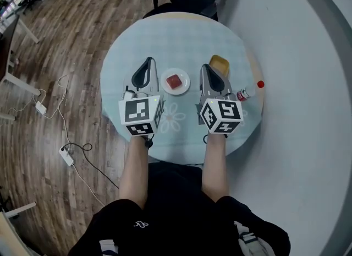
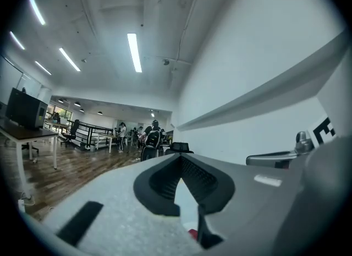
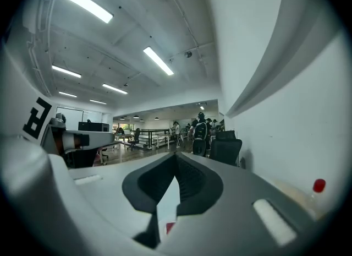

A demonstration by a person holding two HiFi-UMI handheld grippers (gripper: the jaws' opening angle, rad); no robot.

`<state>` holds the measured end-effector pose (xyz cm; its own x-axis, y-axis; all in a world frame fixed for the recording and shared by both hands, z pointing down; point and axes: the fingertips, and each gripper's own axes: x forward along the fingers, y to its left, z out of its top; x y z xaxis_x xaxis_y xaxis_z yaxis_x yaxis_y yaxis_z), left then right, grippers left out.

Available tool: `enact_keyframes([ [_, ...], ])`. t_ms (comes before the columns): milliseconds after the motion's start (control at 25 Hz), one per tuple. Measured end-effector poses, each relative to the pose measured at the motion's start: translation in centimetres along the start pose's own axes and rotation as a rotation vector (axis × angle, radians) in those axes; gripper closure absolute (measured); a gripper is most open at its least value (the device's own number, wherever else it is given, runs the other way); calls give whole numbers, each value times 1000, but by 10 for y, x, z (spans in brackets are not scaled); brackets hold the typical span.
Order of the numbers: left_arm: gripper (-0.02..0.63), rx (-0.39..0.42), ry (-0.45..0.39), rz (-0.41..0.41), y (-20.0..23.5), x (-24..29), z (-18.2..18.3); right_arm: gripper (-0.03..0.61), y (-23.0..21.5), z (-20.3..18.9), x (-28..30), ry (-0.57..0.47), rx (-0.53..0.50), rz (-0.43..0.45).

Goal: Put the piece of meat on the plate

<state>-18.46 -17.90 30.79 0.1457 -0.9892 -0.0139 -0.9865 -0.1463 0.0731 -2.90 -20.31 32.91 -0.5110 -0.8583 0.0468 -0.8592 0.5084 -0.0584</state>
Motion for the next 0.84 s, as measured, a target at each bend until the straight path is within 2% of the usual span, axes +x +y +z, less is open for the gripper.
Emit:
enact_keyframes([
  [200, 620, -28, 25, 9, -2, -1, -10, 572, 6, -2, 1, 13, -12, 10],
  [840, 620, -35, 42, 21, 24, -16, -23, 572, 28, -11, 7, 38, -43, 34],
])
